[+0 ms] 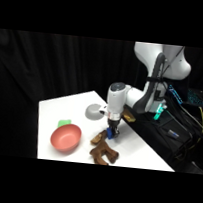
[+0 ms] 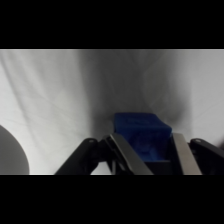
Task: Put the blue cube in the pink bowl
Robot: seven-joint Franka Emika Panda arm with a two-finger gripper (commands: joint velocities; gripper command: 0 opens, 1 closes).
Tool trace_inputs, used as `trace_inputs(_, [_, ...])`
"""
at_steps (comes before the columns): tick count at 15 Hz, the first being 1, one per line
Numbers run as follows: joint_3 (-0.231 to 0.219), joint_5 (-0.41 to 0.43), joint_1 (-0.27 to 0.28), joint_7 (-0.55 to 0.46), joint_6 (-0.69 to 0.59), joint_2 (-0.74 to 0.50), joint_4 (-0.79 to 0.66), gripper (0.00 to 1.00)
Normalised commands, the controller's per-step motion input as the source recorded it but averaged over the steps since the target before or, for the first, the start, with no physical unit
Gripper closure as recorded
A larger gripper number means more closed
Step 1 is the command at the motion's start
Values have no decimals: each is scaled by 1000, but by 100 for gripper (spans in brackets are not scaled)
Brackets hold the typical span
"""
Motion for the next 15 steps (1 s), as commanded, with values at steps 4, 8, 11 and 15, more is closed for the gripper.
trace_inputs(4, [-151,-189,98,111,-319,-195,-2,77])
trace_inputs(8, [-46,-208,0,90,-447,-317,12,77])
trace_inputs(11, [51,-185,-86,78,-371,-305,16,77])
trace_inputs(15, [127,-110,-154,4,-295,-304,-4,77])
